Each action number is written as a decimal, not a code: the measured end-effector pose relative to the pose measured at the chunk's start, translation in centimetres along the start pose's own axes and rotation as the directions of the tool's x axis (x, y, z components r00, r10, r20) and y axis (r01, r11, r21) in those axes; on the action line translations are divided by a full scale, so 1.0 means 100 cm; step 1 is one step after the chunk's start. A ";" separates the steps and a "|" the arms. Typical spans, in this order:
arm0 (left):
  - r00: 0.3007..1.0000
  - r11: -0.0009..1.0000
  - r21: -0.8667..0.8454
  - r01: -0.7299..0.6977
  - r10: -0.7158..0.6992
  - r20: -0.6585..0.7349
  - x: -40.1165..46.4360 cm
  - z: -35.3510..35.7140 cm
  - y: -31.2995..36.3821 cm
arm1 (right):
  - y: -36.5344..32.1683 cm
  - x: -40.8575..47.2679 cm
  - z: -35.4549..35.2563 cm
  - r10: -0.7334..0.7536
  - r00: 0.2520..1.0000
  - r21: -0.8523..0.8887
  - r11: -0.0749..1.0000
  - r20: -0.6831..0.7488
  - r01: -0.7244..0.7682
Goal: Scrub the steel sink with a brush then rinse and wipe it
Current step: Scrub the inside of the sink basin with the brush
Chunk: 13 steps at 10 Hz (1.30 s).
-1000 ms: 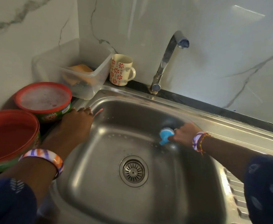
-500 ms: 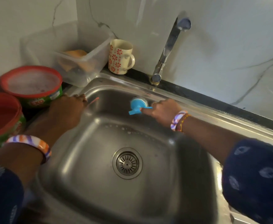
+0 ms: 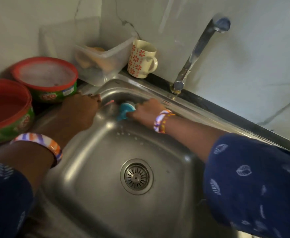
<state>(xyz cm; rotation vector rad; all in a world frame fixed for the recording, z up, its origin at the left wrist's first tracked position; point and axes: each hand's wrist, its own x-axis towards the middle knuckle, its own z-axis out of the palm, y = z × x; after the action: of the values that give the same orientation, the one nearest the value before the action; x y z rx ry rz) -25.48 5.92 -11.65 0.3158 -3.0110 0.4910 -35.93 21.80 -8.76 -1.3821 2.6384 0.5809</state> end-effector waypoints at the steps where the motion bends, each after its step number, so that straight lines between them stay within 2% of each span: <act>1: 1.000 1.000 0.007 -0.013 0.013 -0.005 -0.001 -0.003 0.002 | 0.016 0.009 0.014 -0.077 0.997 0.025 0.997 0.019 0.076; 2: 1.000 1.000 0.021 -0.017 0.017 -0.012 -0.002 -0.005 0.002 | 0.049 -0.038 0.034 -0.132 0.991 -0.118 0.984 0.004 0.131; 3: 1.000 1.000 0.023 0.017 -0.017 0.003 -0.002 -0.001 0.005 | 0.093 -0.118 0.063 -0.153 0.963 -0.366 0.903 0.220 0.227; 4: 0.999 0.999 0.026 0.021 -0.022 0.040 -0.002 0.002 0.007 | 0.099 -0.132 0.073 -0.141 0.932 -0.350 0.899 0.333 0.261; 5: 0.997 1.000 0.009 0.009 -0.010 0.074 0.002 0.002 0.008 | 0.068 -0.074 0.069 -0.308 0.947 -0.409 0.856 0.086 0.316; 7: 0.992 0.999 0.033 -0.025 0.021 0.122 0.001 0.002 0.005 | 0.000 0.027 0.024 -0.303 0.946 -0.382 0.893 -0.117 0.238; 8: 0.994 1.000 0.017 -0.015 0.013 0.112 0.001 0.000 0.004 | 0.022 -0.004 0.043 -0.307 0.950 -0.386 0.885 -0.061 0.261; 9: 0.994 1.000 -0.014 0.001 0.001 0.105 -0.001 -0.001 0.005 | 0.070 -0.092 0.084 -0.199 0.980 -0.370 0.910 0.009 0.188; 10: 0.993 1.000 -0.022 0.015 -0.012 0.114 -0.001 -0.003 0.006 | 0.084 -0.118 0.114 -0.111 0.993 -0.372 0.921 0.035 0.116; 11: 0.993 0.999 -0.037 0.019 -0.015 0.118 -0.001 -0.005 0.007 | 0.065 -0.100 0.097 -0.083 0.994 -0.372 0.923 0.067 0.102; 12: 0.993 0.999 -0.043 0.027 -0.022 0.115 0.001 -0.004 0.005 | 0.032 -0.051 0.076 -0.213 0.975 -0.319 0.922 0.058 0.220; 13: 0.991 0.998 -0.054 0.011 -0.003 0.134 0.001 -0.004 0.007 | -0.022 0.016 0.033 -0.203 0.978 -0.150 0.969 -0.043 0.195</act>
<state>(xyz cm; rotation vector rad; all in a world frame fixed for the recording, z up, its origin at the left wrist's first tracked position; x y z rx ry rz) -25.73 6.64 -11.50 0.3697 -3.1453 0.4013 -35.30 20.69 -12.82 -1.7053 2.5011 0.7287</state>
